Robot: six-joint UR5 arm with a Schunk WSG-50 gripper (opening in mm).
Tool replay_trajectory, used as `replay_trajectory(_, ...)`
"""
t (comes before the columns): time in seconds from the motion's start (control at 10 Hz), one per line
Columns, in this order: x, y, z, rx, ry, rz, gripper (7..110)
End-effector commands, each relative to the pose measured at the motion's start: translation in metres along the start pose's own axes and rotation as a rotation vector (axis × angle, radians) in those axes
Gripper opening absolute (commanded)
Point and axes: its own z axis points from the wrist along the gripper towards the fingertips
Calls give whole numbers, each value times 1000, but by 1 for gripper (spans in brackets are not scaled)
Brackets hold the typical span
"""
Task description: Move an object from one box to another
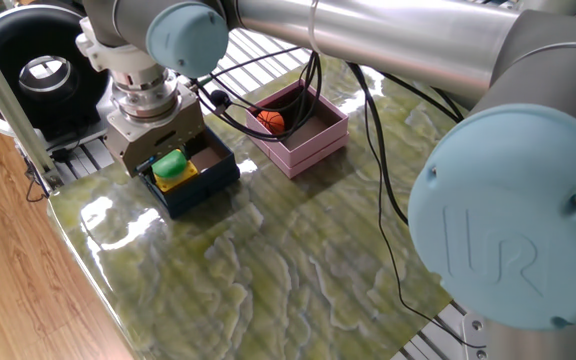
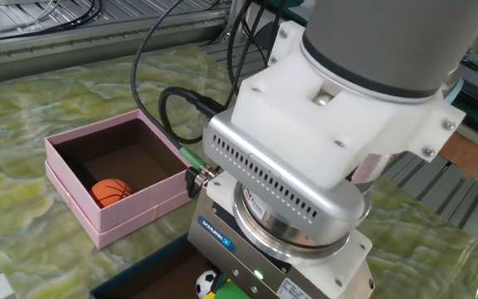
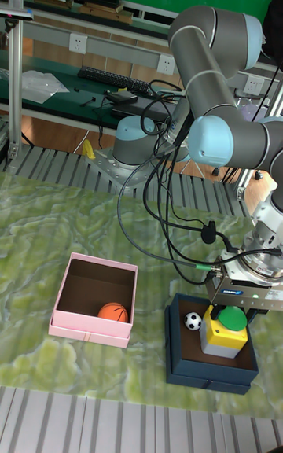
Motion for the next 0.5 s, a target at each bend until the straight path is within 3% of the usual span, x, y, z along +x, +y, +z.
replay_trajectory(0.0,-1,-1,-1,-8,2,23,44)
replay_trajectory(0.4,3,3,-3,-22,21,92,44)
